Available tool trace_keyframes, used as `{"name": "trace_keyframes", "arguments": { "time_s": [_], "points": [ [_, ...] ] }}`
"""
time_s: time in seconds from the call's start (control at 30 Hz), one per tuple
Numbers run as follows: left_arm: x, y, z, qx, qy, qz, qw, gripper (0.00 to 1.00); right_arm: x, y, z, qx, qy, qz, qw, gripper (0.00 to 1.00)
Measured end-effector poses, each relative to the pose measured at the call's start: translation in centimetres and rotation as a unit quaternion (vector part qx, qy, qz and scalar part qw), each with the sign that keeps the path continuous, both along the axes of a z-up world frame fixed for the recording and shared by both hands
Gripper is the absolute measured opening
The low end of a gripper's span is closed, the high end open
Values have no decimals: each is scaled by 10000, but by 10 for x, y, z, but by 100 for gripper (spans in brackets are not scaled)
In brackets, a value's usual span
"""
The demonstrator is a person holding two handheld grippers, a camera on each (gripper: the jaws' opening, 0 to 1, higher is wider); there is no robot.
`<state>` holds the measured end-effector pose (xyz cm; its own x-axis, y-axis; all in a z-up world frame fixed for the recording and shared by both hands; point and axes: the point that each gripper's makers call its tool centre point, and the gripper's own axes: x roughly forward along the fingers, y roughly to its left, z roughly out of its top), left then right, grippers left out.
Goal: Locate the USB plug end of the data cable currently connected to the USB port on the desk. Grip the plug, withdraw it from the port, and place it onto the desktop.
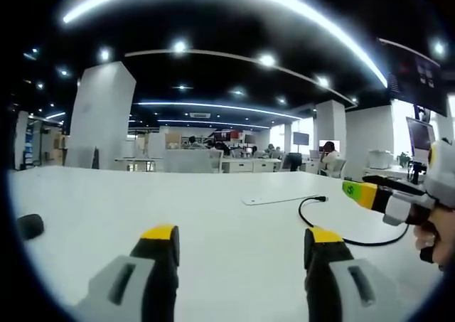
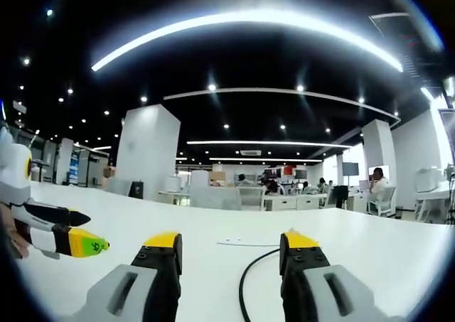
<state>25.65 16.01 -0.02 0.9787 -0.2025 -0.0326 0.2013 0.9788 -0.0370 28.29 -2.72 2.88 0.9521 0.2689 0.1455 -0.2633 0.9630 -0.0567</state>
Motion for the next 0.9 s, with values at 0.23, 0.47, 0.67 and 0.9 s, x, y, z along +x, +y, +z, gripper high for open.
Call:
{"name": "trace_keyframes", "arguments": {
  "time_s": [0.23, 0.47, 0.67, 0.9],
  "points": [
    [0, 2, 1, -20, -8, 20, 10000, 71, 0, 1, -1, -13, 13, 7, 10000, 56],
    [-1, 2, 1, -7, -12, 31, 10000, 71, 0, -2, -2, -31, 32, -28, 10000, 55],
    [-2, 5, 2, -44, -13, 73, 10000, 71, -2, -1, -1, -14, 15, -15, 10000, 55],
    [-3, 5, 3, -65, -25, 64, 10000, 71, -2, -1, -1, -14, 24, -14, 10000, 55]
  ]
}}
